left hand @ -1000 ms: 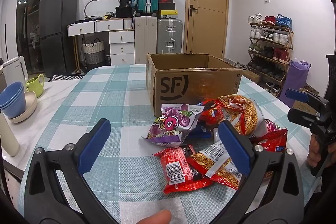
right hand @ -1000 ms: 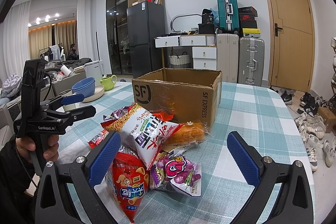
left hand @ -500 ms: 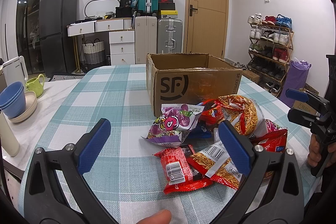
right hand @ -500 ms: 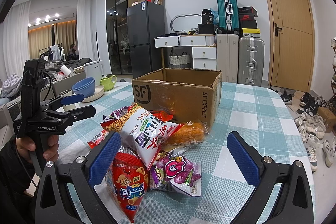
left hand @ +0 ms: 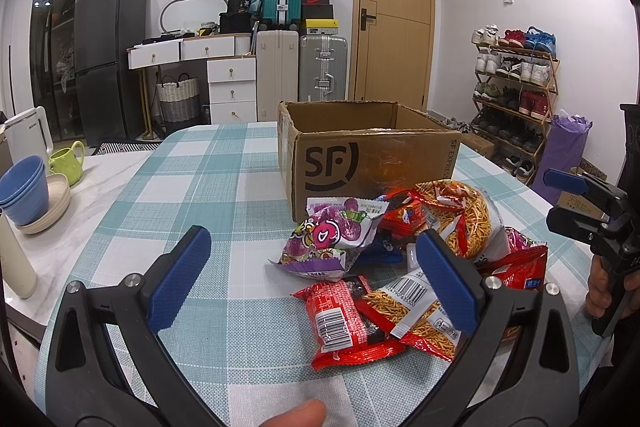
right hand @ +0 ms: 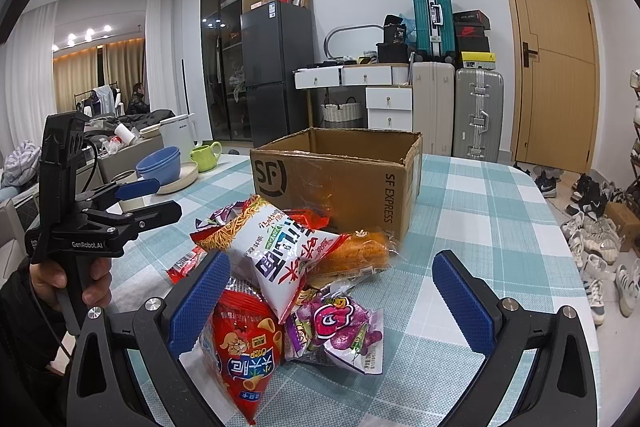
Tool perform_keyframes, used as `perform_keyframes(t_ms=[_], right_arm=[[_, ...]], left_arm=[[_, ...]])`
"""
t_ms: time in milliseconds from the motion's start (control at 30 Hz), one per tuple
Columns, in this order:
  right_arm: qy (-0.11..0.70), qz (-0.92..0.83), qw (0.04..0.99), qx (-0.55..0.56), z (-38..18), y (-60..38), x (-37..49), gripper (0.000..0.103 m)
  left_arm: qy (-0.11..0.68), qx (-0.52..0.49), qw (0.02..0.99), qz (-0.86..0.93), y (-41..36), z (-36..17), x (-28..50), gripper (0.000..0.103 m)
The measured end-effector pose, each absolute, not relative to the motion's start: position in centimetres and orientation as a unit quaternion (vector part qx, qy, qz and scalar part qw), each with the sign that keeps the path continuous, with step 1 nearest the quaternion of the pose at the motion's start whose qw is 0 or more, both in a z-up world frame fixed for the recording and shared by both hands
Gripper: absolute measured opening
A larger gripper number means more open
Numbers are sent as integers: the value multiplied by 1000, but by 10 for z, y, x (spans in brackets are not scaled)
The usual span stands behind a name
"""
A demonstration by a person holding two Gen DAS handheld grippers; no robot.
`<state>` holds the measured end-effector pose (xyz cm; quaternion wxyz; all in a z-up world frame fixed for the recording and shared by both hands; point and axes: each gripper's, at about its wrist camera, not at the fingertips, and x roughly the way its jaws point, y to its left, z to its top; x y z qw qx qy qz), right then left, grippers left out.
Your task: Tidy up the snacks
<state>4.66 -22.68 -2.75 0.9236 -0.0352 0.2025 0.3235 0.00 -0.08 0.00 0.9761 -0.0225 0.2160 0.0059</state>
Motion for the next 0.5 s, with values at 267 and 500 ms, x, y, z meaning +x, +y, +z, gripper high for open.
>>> perform_keyframes(t_ms=[267, 500], right_arm=[[206, 323, 923, -38, -29, -226, 46, 103], [217, 320, 921, -40, -31, -225, 50, 103]], left_arm=[[217, -22, 976, 6, -1, 0, 0, 102], [221, -21, 975, 6, -3, 1, -1, 102]])
